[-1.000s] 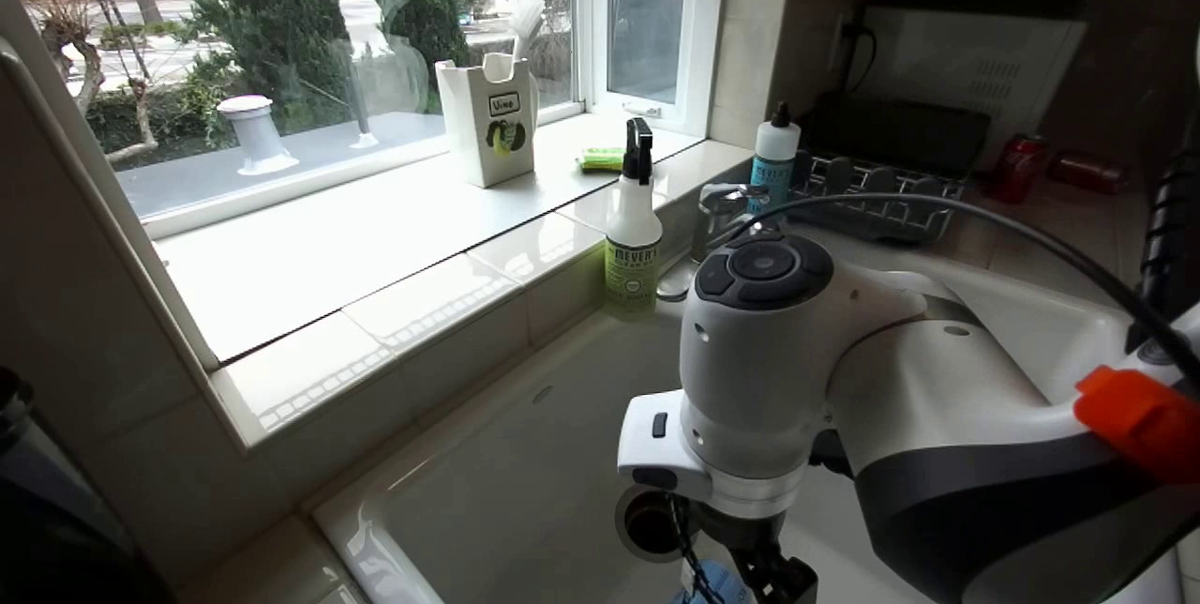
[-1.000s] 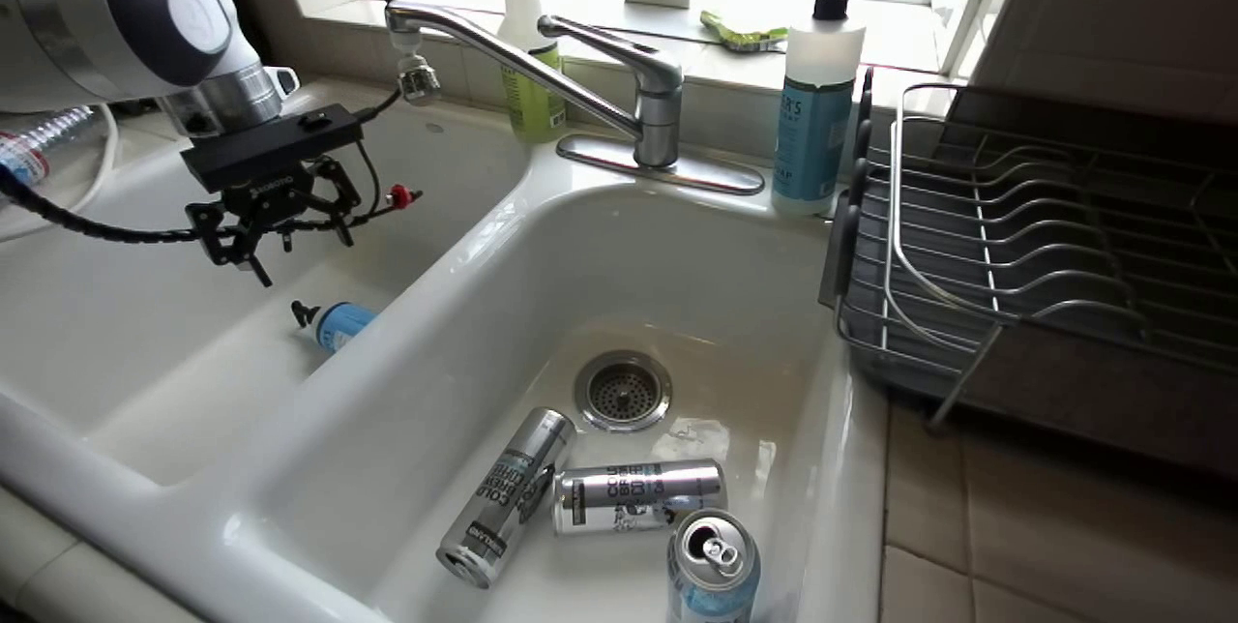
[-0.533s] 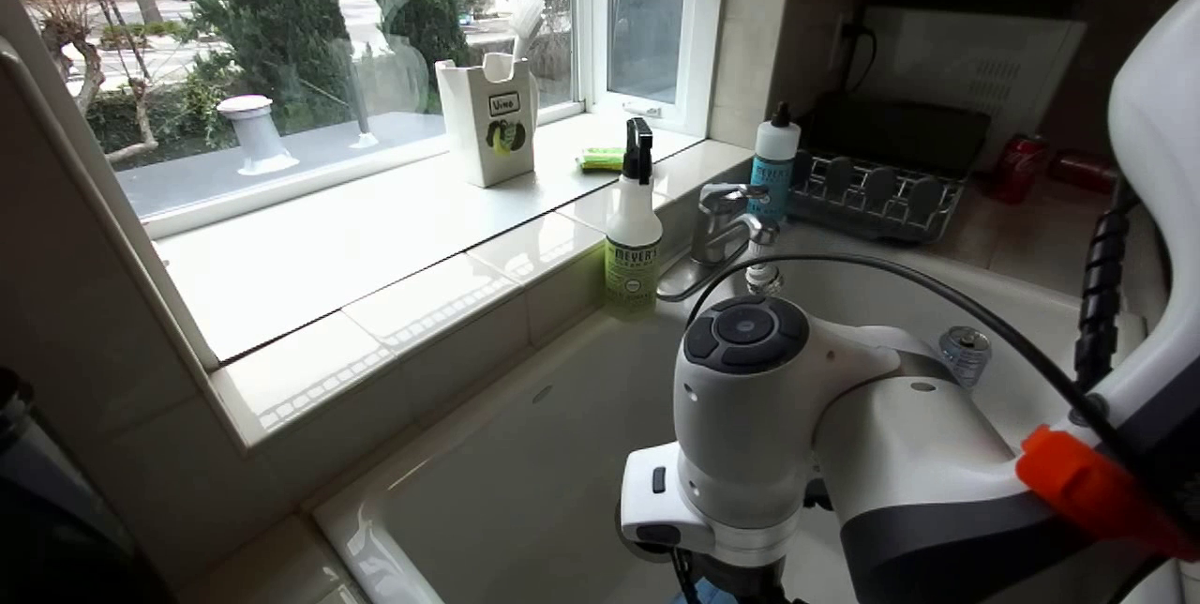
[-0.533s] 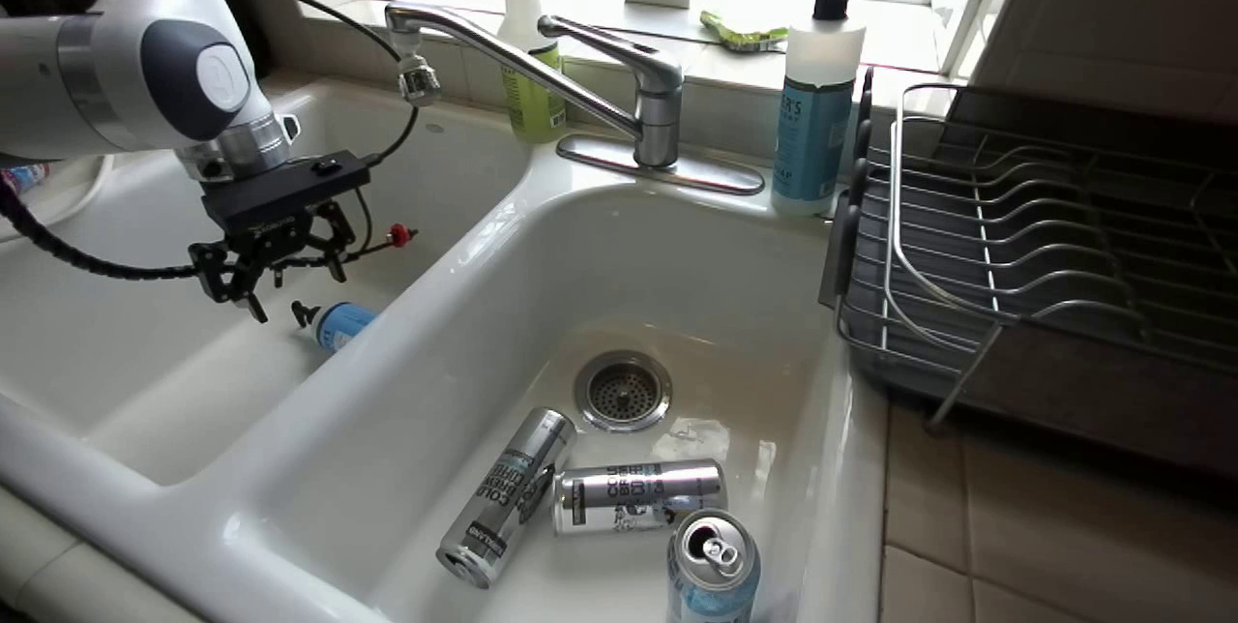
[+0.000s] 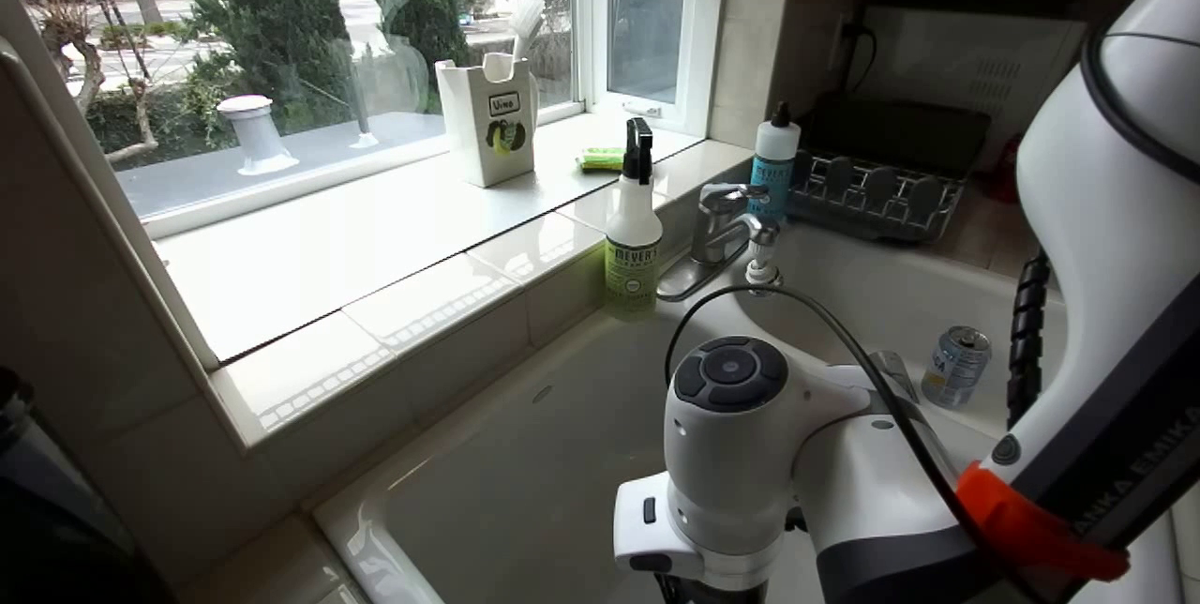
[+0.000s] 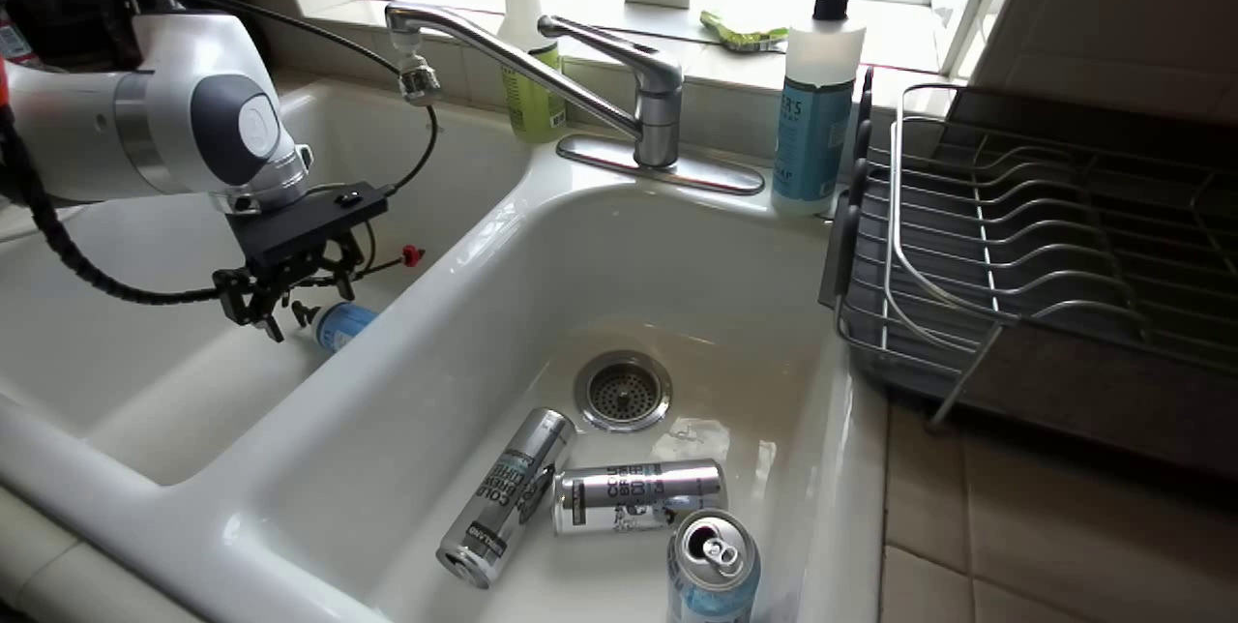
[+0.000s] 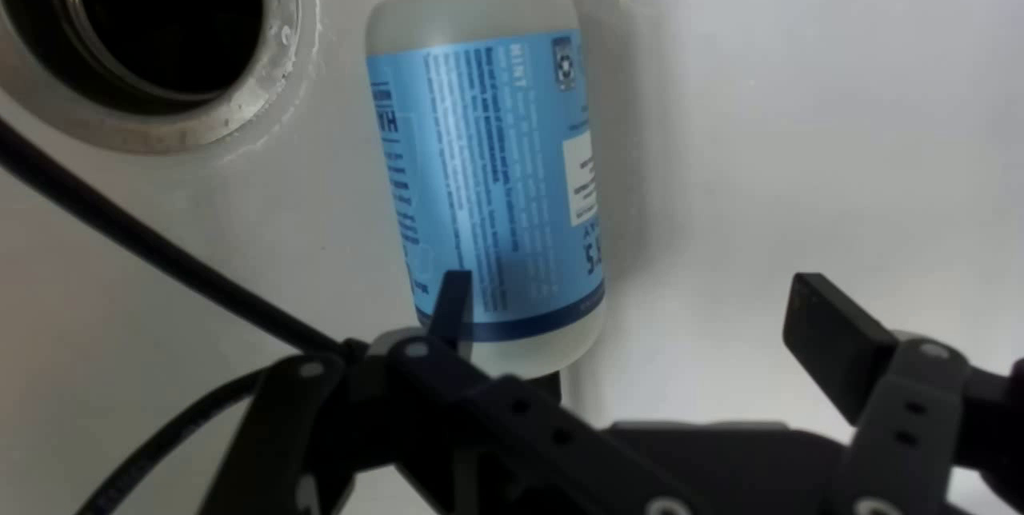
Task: Pick up the bottle from the left sink and put it on the window sill
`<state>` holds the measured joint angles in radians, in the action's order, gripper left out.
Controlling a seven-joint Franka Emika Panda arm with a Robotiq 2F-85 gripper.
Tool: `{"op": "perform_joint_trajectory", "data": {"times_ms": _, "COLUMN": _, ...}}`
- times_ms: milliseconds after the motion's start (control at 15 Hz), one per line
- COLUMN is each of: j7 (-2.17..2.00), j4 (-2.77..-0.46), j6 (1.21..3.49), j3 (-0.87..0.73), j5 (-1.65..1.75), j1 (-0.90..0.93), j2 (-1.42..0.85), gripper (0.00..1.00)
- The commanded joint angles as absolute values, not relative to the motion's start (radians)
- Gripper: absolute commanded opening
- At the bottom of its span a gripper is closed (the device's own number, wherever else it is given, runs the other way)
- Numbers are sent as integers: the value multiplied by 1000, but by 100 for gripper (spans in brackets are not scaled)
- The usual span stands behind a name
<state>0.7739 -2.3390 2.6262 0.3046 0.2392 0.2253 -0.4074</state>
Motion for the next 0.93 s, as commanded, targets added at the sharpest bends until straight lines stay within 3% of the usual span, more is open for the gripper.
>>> {"op": "perform_joint_trajectory", "data": {"times_ms": 0, "j7": 795, "j4": -2301, "j6": 2658, "j3": 300, "j5": 258, "j1": 203, "j2": -478, "gripper": 100}}
{"op": "perform_joint_trajectory", "data": {"times_ms": 467, "j7": 808, "j4": -2231, "j6": 2653, "j3": 289, "j5": 273, "j1": 182, "j2": -548, "gripper": 99}}
{"op": "perform_joint_trajectory", "data": {"times_ms": 600, "j7": 817, "j4": -2219, "j6": 2647, "j3": 290, "j5": 274, "j1": 180, "j2": -562, "gripper": 74}}
{"op": "perform_joint_trajectory", "data": {"times_ms": 733, "j7": 827, "j4": -2210, "j6": 2641, "j3": 290, "j5": 273, "j1": 178, "j2": -574, "gripper": 60}}
{"op": "perform_joint_trajectory", "data": {"times_ms": 800, "j7": 832, "j4": -2205, "j6": 2637, "j3": 290, "j5": 274, "j1": 178, "j2": -580, "gripper": 89}}
{"op": "perform_joint_trajectory", "data": {"times_ms": 867, "j7": 834, "j4": -2203, "j6": 2636, "j3": 289, "j5": 275, "j1": 179, "j2": -581, "gripper": 89}}
